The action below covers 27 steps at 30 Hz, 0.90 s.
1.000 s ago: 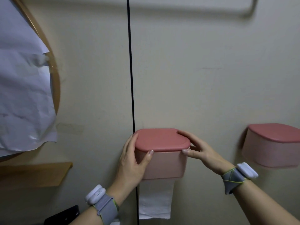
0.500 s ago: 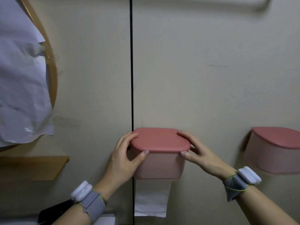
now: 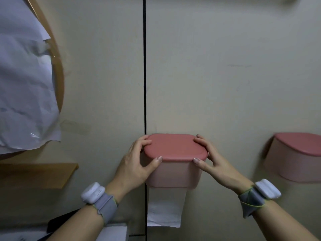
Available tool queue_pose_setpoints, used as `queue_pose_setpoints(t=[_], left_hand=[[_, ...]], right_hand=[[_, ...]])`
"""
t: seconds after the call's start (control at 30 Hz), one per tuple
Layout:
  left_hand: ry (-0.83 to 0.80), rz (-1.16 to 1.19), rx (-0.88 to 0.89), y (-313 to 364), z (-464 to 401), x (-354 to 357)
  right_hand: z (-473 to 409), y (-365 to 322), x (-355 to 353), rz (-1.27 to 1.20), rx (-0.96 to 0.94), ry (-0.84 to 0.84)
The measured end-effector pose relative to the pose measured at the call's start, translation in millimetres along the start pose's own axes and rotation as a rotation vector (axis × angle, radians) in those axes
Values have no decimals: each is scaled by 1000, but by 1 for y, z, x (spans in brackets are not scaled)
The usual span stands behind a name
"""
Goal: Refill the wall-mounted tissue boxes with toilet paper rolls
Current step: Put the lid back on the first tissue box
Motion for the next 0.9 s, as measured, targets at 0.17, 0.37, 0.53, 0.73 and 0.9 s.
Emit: queue_pose_setpoints(t=[0.17,0.37,0.53,0.73,0.9], left_hand=[[-73,-98,50,7,-11,-9],[-70,38,-13,0,-4,-6],[-128,22,-41,4,-7,-7],[-272,-182,-7,13,-25,-9],[-316,-382,91,16,-28,-7]], right_hand=[[2,-6,-6,36,68,7],[20,-18,2,31,147,191],[30,-29,0,167,236,259],[14,-40,-14,404,244,163],[6,-38,-15,497,205,34]])
Point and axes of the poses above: each hand's wrist, its own z-axis away from the middle knuckle, its own x-axis out of the palm, y = z × x, the point moved 7 cm from there along -z, towards the middle knuckle, and after that the axes turned 4 degrees about z, right-handed, at the moved point
